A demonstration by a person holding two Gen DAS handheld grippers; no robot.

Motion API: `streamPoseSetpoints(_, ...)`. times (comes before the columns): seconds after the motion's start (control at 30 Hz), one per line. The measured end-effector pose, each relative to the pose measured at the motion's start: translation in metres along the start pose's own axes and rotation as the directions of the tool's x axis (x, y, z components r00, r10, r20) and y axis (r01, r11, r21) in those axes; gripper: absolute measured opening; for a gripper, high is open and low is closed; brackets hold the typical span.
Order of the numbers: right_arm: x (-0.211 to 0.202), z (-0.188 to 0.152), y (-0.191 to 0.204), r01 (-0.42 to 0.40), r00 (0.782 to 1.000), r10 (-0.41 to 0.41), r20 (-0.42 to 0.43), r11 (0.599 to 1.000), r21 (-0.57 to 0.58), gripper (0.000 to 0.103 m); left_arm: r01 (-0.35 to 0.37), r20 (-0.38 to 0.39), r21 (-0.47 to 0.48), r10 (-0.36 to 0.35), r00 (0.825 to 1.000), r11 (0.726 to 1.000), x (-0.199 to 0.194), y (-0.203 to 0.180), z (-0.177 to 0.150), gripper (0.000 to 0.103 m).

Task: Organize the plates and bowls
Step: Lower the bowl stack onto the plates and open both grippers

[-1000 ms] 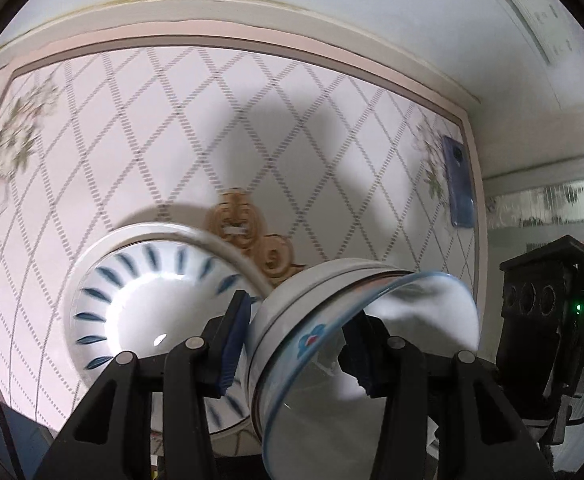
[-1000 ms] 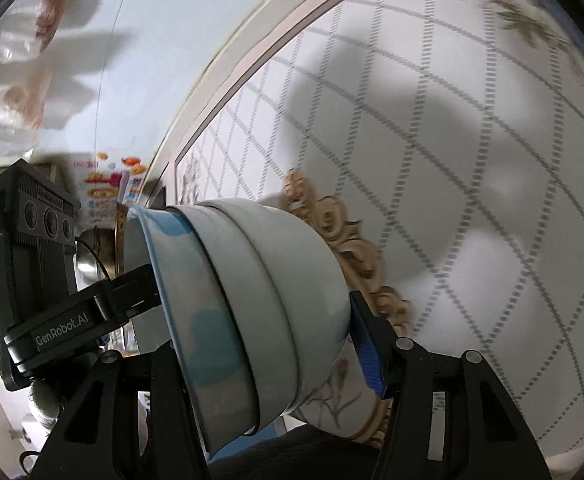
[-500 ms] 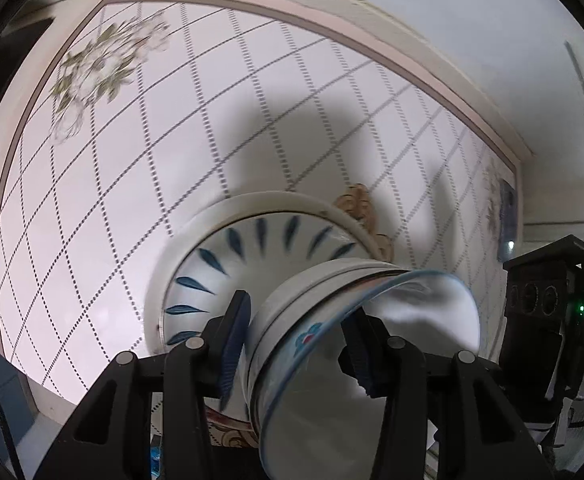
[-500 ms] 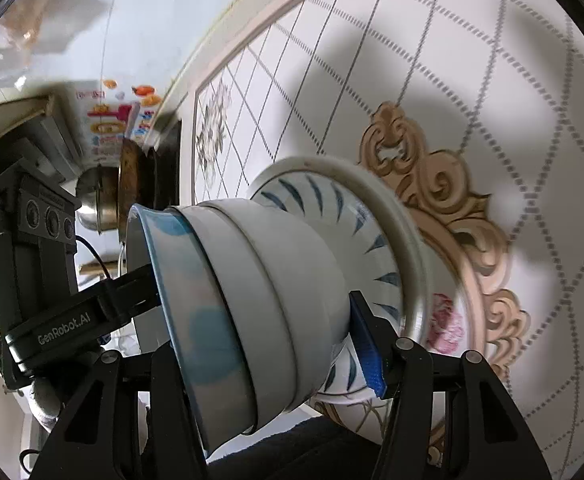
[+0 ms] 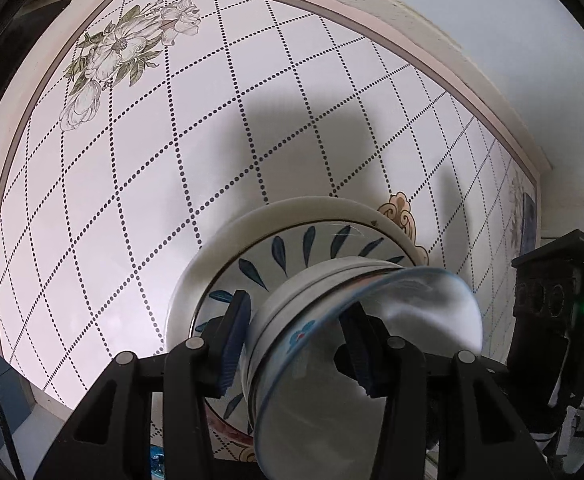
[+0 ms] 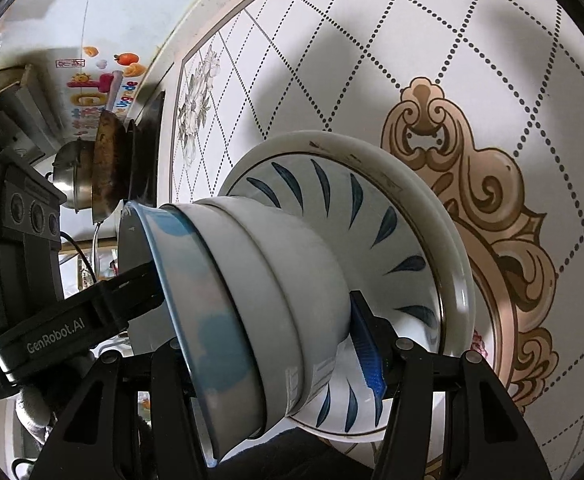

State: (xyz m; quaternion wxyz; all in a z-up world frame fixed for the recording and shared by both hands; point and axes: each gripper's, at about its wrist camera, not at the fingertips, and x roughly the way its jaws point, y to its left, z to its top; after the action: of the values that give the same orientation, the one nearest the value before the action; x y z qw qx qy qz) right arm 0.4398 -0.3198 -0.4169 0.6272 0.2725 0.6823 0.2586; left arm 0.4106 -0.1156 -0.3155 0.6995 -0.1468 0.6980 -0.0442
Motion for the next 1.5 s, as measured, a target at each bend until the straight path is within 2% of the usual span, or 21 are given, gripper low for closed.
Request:
streamPoseSetpoints(0.4, 0.002, 0.002, 0.005, 0.039, 0.999, -0.039, 0.003, 0.999, 0.008, 0.058, -0.005, -0.006, 0.034, 0.005, 1.0, 0.999, 0.003, 0.001, -0.002, 0.043)
streamPoseSetpoints(0.53, 0.002, 0.001, 0.01, 0.068, 0.998, -0.068, 0.018, 0.998, 0.004, 0.058, -0.035, 0.01, 0.066, 0.034, 0.999, 0.997, -0.002, -0.004, -0.003, 0.043)
streamPoseSetpoints(0.73, -0.01, -0.007, 0.017, 0.126, 0.99, -0.126, 0.063, 0.992, 0.004, 0.06, -0.084, 0.065, 0.119, 0.076, 0.995, 0.989, -0.022, -0.005, -0.01, 0.043)
streamPoseSetpoints(0.9, -0.034, -0.025, 0.032, 0.178, 0.974, -0.176, 0.146, 0.984, -0.005, 0.06, -0.106, 0.128, 0.176, 0.084, 0.988, 0.979, -0.045, -0.005, -0.024, 0.044)
streamPoseSetpoints(1.0, -0.05, -0.04, 0.051, 0.244, 0.949, -0.234, 0.212, 0.969, -0.021, 0.062, -0.113, 0.169, 0.205, 0.079, 0.982, 0.972, -0.064, 0.0, -0.035, 0.044)
streamPoseSetpoints(1.13, -0.067, -0.068, 0.077, 0.296, 0.912, -0.28, 0.299, 0.955, -0.011, 0.076, -0.137, 0.234, 0.242, 0.08, 0.969, 0.961, -0.088, 0.007, -0.051, 0.044)
streamPoseSetpoints(1.2, -0.075, -0.086, 0.09, 0.327, 0.886, -0.309, 0.346, 0.945, 0.007, 0.084, -0.145, 0.262, 0.261, 0.075, 0.962, 0.954, -0.102, 0.013, -0.06, 0.049)
streamPoseSetpoints(1.27, -0.081, -0.105, 0.103, 0.358, 0.858, -0.337, 0.387, 0.933, 0.018, 0.091, -0.166, 0.304, 0.285, 0.075, 0.95, 0.944, -0.116, 0.017, -0.073, 0.065)
streamPoseSetpoints(1.3, -0.083, -0.112, 0.109, 0.375, 0.846, -0.353, 0.4, 0.927, 0.025, 0.092, -0.173, 0.32, 0.293, 0.074, 0.944, 0.94, -0.122, 0.019, -0.078, 0.069)
streamPoseSetpoints(1.37, -0.089, -0.133, 0.125, 0.427, 0.799, -0.402, 0.447, 0.903, 0.047, 0.095, -0.178, 0.349, 0.312, 0.061, 0.935, 0.933, -0.135, 0.024, -0.092, 0.078)
streamPoseSetpoints(1.43, -0.094, -0.151, 0.136, 0.456, 0.766, -0.423, 0.483, 0.888, 0.055, 0.095, -0.189, 0.372, 0.325, 0.058, 0.926, 0.927, -0.145, 0.026, -0.103, 0.09)
streamPoseSetpoints(1.5, -0.102, -0.172, 0.15, 0.485, 0.722, -0.446, 0.528, 0.872, 0.074, 0.096, -0.205, 0.406, 0.335, 0.055, 0.912, 0.92, -0.158, 0.028, -0.116, 0.095)
